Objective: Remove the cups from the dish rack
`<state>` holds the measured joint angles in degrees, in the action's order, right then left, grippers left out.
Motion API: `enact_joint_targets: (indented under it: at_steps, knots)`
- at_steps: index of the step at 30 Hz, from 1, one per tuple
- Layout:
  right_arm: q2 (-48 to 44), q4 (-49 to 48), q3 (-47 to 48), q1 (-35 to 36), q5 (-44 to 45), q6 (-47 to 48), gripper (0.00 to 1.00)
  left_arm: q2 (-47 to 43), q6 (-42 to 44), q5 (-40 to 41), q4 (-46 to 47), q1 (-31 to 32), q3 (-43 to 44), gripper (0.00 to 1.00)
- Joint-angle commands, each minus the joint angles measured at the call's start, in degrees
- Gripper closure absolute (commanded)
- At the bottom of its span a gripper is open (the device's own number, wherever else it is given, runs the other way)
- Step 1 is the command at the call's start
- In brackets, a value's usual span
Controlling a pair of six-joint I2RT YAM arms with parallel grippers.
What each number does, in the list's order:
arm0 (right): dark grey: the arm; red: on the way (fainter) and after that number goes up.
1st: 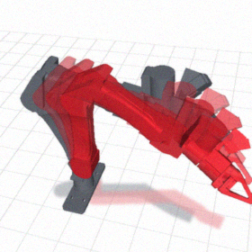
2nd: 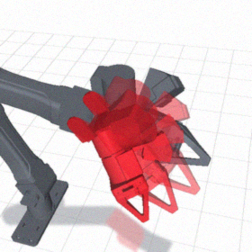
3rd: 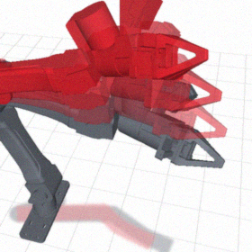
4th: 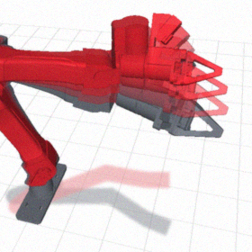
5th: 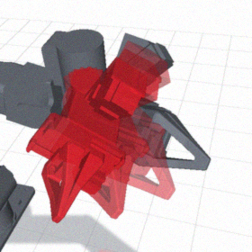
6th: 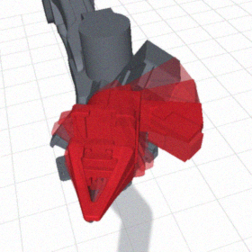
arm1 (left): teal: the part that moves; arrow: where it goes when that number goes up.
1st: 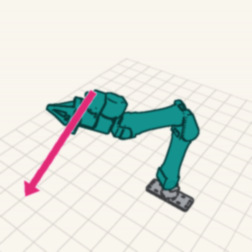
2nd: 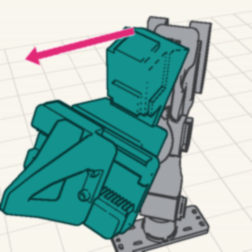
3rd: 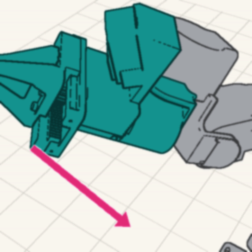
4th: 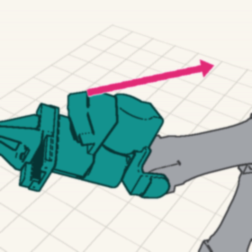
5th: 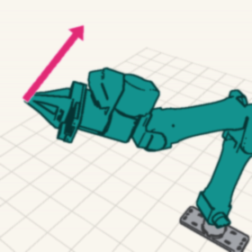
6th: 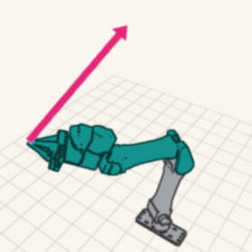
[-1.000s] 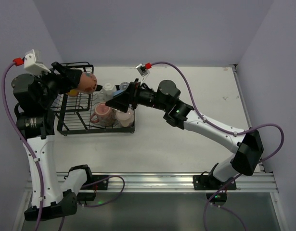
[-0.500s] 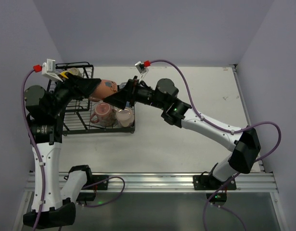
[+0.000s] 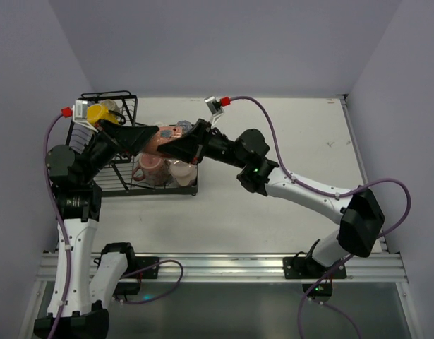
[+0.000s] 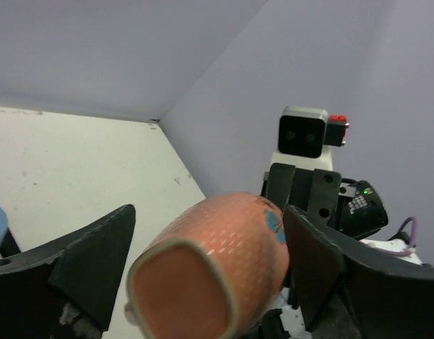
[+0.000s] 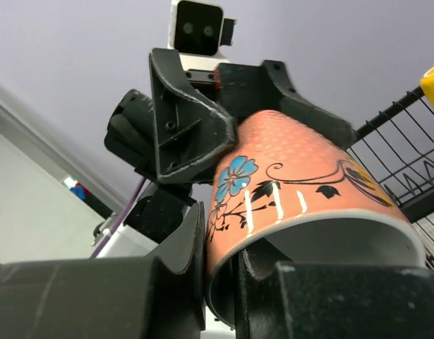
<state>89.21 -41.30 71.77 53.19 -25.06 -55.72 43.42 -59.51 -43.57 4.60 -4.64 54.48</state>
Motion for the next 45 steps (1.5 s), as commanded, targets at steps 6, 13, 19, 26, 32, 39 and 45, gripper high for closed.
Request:
enact_joint_targets:
  at_steps: [6, 13, 19, 26, 32, 39, 45]
  knots:
    - [-13.78, 7.07, -8.22, -1.15, 6.15, 8.93, 1.0, -2.55, 24.24, 9.69, -18.18, 2.35, 11.25, 0.0]
    - [-22.76, 52.38, -5.42, -10.89, 14.26, 23.81, 1.0, -7.2, 35.77, 14.31, -25.07, 9.03, 8.82, 0.0]
    - [-12.87, 71.33, 2.05, -25.4, 27.84, 36.02, 1.0, -11.68, 44.82, 23.23, -31.84, 18.51, 2.13, 0.0]
    - [8.48, 73.55, 18.74, -29.99, 26.82, 42.62, 1.0, -15.46, 48.87, 39.6, -38.17, 30.39, 0.46, 0.0]
    - [23.89, 80.49, 34.56, -30.07, 27.34, 45.17, 1.0, -15.56, 47.65, 47.79, -39.14, 30.57, -0.16, 0.0]
    - [33.92, 85.24, 41.78, -30.07, 28.48, 46.67, 1.0, -11.78, 44.66, 49.81, -36.33, 30.57, -1.13, 0.0]
    - [37.79, 87.35, 43.98, -29.98, 30.24, 47.37, 0.97, -9.32, 41.93, 57.35, -34.13, 30.57, 2.2, 0.0]
